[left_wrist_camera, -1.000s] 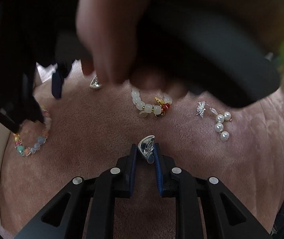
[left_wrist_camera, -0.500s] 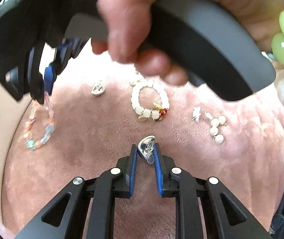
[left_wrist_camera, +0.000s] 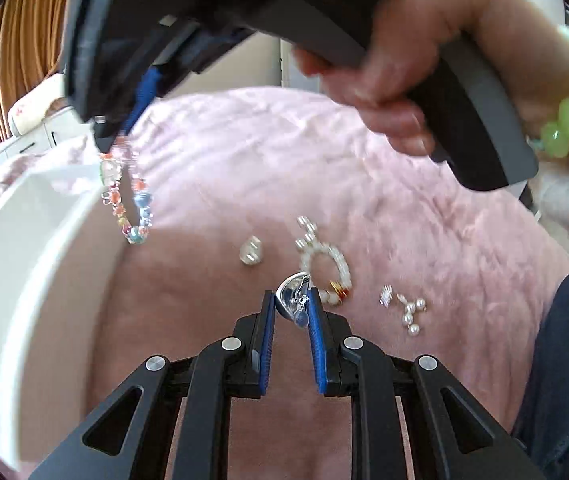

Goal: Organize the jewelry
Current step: 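Lower the bracelet into the white tray with the right gripper while the left drops the silver charm in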

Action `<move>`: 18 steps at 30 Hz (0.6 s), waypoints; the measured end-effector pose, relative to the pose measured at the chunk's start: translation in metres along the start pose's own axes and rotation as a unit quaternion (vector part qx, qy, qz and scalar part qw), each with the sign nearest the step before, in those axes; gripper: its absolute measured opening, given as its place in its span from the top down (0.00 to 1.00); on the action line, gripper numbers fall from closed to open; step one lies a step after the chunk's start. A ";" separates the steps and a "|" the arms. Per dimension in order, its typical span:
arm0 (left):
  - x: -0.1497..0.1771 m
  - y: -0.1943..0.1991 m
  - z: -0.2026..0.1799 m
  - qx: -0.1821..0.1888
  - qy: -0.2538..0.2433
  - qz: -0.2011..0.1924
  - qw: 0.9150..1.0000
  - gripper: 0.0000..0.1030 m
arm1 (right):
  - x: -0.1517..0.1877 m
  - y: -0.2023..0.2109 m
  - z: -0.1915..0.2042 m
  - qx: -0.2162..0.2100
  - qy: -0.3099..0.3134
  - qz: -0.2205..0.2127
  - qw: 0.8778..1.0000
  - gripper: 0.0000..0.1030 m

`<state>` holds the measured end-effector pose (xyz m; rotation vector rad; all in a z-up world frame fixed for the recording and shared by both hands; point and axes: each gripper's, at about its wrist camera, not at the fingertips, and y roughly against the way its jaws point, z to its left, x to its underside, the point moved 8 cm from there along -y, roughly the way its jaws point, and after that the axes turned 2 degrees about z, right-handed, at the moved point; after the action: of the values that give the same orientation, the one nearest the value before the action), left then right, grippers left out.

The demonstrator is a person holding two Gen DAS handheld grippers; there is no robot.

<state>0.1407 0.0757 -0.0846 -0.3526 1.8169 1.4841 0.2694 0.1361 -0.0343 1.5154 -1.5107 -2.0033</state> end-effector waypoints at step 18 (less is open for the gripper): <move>-0.044 0.114 0.168 -0.130 0.087 -0.026 0.987 0.80 | -0.103 0.010 0.070 -0.018 0.035 -0.040 0.998 0.88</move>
<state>0.1612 0.2539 0.0204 -0.6722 1.7331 1.7023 0.2551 0.2421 0.0305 1.6384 -1.4000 -1.9864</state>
